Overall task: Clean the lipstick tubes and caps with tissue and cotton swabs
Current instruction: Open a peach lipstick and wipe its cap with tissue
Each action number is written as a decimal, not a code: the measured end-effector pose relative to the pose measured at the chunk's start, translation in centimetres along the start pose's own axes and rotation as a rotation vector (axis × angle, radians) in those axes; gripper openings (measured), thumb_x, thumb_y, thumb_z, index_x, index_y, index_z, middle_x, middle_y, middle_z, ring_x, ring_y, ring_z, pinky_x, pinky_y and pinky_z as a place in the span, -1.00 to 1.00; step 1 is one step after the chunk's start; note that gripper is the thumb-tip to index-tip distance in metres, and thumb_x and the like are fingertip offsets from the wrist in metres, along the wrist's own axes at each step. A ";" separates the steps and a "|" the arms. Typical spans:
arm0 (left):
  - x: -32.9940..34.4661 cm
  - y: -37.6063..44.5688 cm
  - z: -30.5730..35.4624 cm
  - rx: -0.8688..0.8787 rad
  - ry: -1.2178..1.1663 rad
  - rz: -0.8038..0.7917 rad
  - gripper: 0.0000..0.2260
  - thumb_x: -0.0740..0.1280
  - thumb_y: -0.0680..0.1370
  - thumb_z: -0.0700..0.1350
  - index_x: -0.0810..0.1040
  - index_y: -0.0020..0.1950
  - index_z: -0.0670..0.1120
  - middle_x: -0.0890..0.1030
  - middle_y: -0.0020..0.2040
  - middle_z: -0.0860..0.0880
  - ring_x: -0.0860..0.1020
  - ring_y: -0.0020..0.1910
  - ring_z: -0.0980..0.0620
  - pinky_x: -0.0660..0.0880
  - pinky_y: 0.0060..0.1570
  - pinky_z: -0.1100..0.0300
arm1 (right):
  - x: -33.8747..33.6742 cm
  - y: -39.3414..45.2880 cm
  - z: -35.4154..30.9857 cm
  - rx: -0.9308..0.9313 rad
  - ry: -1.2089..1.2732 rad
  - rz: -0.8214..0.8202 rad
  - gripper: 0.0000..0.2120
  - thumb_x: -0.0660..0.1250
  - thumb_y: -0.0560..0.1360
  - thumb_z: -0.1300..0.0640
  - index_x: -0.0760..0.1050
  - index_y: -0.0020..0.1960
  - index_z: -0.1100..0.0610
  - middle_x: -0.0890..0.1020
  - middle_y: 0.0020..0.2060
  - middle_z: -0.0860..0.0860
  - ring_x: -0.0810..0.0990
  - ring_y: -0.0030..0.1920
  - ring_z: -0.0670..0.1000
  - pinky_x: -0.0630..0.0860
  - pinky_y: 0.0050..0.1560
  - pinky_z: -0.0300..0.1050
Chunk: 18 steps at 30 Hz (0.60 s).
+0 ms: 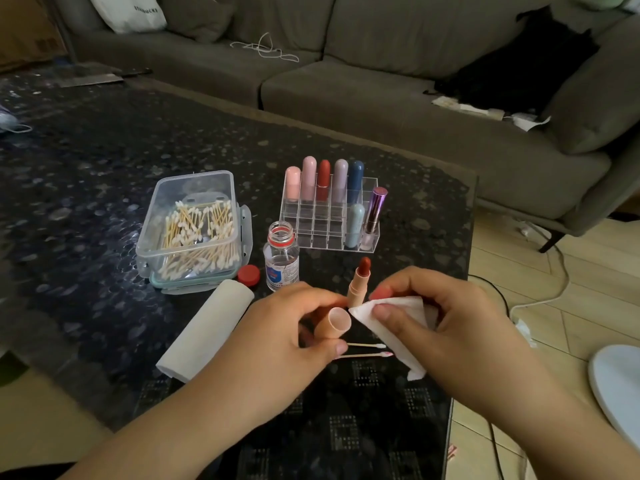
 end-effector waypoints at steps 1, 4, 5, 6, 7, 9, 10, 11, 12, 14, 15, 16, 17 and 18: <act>0.0 0.0 0.1 -0.007 0.006 0.004 -0.69 0.50 0.39 -0.10 0.53 -0.08 0.31 0.56 -0.10 0.25 0.59 -0.17 0.16 0.58 -0.11 0.14 | 0.0 0.0 0.0 -0.011 -0.014 -0.004 -0.88 0.38 0.43 0.07 0.56 -0.20 -0.16 0.57 -0.18 -0.38 0.55 -0.14 -0.29 0.47 -0.22 -0.43; 0.1 0.0 0.0 0.023 0.023 0.017 -0.77 0.51 0.36 -0.06 0.56 -0.11 0.22 0.54 -0.14 0.23 0.53 -0.28 0.16 0.56 -0.19 0.13 | 0.0 0.0 0.3 -0.073 -0.086 -0.009 -0.86 0.37 0.43 0.06 0.55 -0.20 -0.19 0.57 -0.11 -0.34 0.51 -0.05 -0.31 0.42 -0.10 -0.47; 0.1 0.0 0.0 0.048 0.036 0.013 -0.80 0.50 0.36 -0.04 0.58 -0.12 0.21 0.51 -0.12 0.23 0.51 -0.27 0.18 0.53 -0.19 0.15 | 0.1 0.0 0.4 -0.107 -0.122 -0.002 -0.86 0.38 0.45 0.08 0.57 -0.19 -0.18 0.60 -0.15 -0.27 0.52 -0.04 -0.30 0.40 -0.06 -0.48; 0.1 0.0 0.0 0.072 0.051 0.005 -0.82 0.49 0.37 -0.03 0.59 -0.11 0.21 0.50 -0.10 0.23 0.51 -0.24 0.20 0.48 -0.18 0.20 | 0.1 0.0 0.7 -0.147 -0.163 0.009 -0.87 0.39 0.47 0.09 0.59 -0.16 -0.16 0.61 -0.19 -0.23 0.52 -0.04 -0.29 0.38 -0.05 -0.50; 0.1 0.0 0.0 0.087 0.066 -0.004 -0.83 0.47 0.39 -0.02 0.59 -0.09 0.22 0.48 -0.08 0.23 0.50 -0.21 0.21 0.44 -0.17 0.26 | 0.2 0.0 0.8 -0.179 -0.200 0.023 -0.89 0.38 0.46 0.09 0.60 -0.14 -0.13 0.61 -0.20 -0.23 0.53 -0.05 -0.28 0.37 -0.04 -0.51; 0.3 0.1 -0.1 0.099 0.091 -0.019 -0.82 0.45 0.42 -0.02 0.60 -0.03 0.22 0.46 -0.06 0.21 0.51 -0.16 0.20 0.40 -0.18 0.33 | 0.4 0.1 1.0 -0.204 -0.249 0.048 -0.89 0.36 0.40 0.07 0.62 -0.12 -0.09 0.61 -0.19 -0.22 0.53 -0.07 -0.27 0.37 -0.05 -0.52; 0.4 0.1 -0.1 0.106 0.101 -0.022 -0.81 0.45 0.42 -0.03 0.60 -0.01 0.20 0.45 -0.05 0.21 0.51 -0.15 0.19 0.41 -0.19 0.34 | 0.4 0.2 1.2 -0.212 -0.261 0.057 -0.89 0.36 0.39 0.07 0.62 -0.12 -0.08 0.61 -0.20 -0.21 0.53 -0.07 -0.26 0.38 -0.06 -0.52; 0.5 0.1 -0.1 0.118 0.110 -0.023 -0.81 0.45 0.43 -0.04 0.60 0.00 0.19 0.44 -0.05 0.20 0.51 -0.14 0.18 0.42 -0.19 0.34 | 0.6 0.2 1.2 -0.216 -0.266 0.067 -0.90 0.38 0.37 0.07 0.62 -0.13 -0.08 0.61 -0.21 -0.21 0.53 -0.08 -0.26 0.37 -0.07 -0.53; 0.6 0.0 -0.1 0.131 0.125 -0.025 -0.81 0.46 0.43 -0.05 0.61 0.00 0.18 0.44 -0.04 0.19 0.51 -0.15 0.19 0.42 -0.19 0.35 | 0.7 0.2 1.1 -0.207 -0.258 0.070 -0.90 0.39 0.36 0.05 0.61 -0.13 -0.09 0.61 -0.23 -0.21 0.53 -0.09 -0.26 0.37 -0.09 -0.53; 0.7 0.0 -0.1 0.154 0.170 -0.033 -0.82 0.46 0.43 -0.05 0.61 -0.01 0.17 0.44 -0.04 0.20 0.51 -0.15 0.21 0.40 -0.19 0.36 | 1.0 0.2 0.9 -0.131 -0.204 0.047 -0.92 0.43 0.38 0.02 0.56 -0.15 -0.12 0.59 -0.26 -0.24 0.53 -0.10 -0.28 0.40 -0.13 -0.50; 0.7 0.0 -0.1 0.160 0.183 -0.035 -0.82 0.46 0.43 -0.06 0.61 -0.02 0.16 0.46 -0.05 0.20 0.51 -0.15 0.21 0.41 -0.20 0.35 | 1.1 0.1 0.7 -0.075 -0.164 0.029 -0.89 0.46 0.38 0.01 0.53 -0.17 -0.13 0.58 -0.29 -0.24 0.53 -0.11 -0.28 0.43 -0.15 -0.45; 0.6 -0.1 -0.2 0.163 0.185 -0.031 -0.82 0.47 0.42 -0.06 0.61 -0.02 0.16 0.47 -0.06 0.20 0.52 -0.17 0.20 0.42 -0.21 0.32 | 1.1 0.1 0.7 -0.022 -0.118 0.007 -0.88 0.46 0.37 0.01 0.52 -0.19 -0.12 0.59 -0.29 -0.23 0.54 -0.13 -0.26 0.47 -0.18 -0.39; 0.5 -0.1 -0.2 0.162 0.182 -0.019 -0.81 0.48 0.41 -0.07 0.60 -0.03 0.16 0.49 -0.07 0.19 0.52 -0.18 0.19 0.44 -0.22 0.30 | 1.0 0.0 0.6 0.019 -0.071 -0.021 -0.88 0.46 0.36 0.02 0.53 -0.20 -0.11 0.60 -0.26 -0.23 0.56 -0.16 -0.24 0.50 -0.21 -0.34; 0.5 0.0 -0.2 0.160 0.178 -0.003 -0.80 0.49 0.40 -0.07 0.61 -0.04 0.17 0.49 -0.07 0.19 0.52 -0.19 0.18 0.44 -0.22 0.29 | 0.8 0.0 0.5 0.042 -0.031 -0.050 -0.90 0.46 0.37 0.05 0.55 -0.21 -0.11 0.61 -0.24 -0.24 0.57 -0.20 -0.21 0.52 -0.24 -0.32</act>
Point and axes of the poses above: each hand's wrist, its own y-axis towards the middle knuckle, its own x-axis out of the palm, z = x × y, the point moved 1 cm from there along y, towards the middle knuckle
